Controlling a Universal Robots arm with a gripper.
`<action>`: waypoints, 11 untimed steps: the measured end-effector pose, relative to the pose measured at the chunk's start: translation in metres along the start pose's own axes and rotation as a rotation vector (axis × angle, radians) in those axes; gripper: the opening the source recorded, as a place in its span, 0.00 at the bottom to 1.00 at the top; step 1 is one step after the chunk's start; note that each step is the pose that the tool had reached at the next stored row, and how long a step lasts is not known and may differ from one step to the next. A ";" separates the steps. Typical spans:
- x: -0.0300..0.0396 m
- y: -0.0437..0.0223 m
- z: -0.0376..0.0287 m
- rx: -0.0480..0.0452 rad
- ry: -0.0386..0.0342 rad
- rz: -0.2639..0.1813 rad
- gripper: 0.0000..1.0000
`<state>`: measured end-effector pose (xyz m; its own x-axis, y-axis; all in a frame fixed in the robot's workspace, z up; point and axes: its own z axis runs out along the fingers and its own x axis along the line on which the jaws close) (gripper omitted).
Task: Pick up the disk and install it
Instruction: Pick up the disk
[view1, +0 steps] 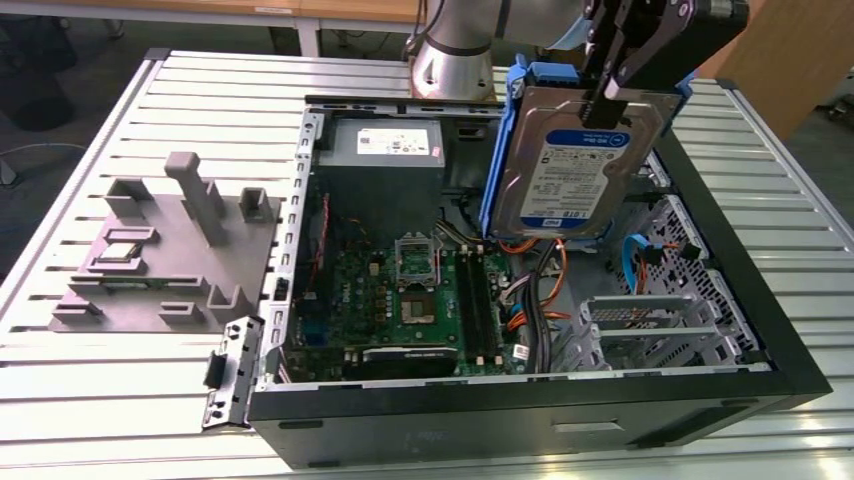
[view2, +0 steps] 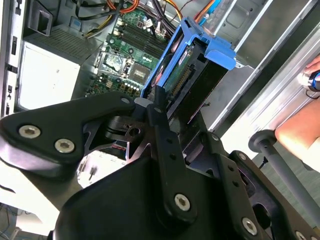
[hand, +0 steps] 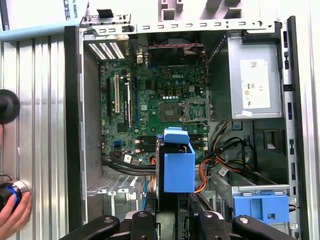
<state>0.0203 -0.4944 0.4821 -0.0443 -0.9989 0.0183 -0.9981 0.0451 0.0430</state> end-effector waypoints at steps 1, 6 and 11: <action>0.0015 0.0000 0.0000 -0.0001 0.0000 0.000 0.35; 0.0109 -0.0005 0.0003 0.0000 0.0000 0.000 0.35; 0.0213 -0.0009 0.0005 -0.0001 0.0001 0.000 0.35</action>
<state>0.0202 -0.5157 0.4819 -0.0444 -0.9988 0.0183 -0.9981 0.0451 0.0431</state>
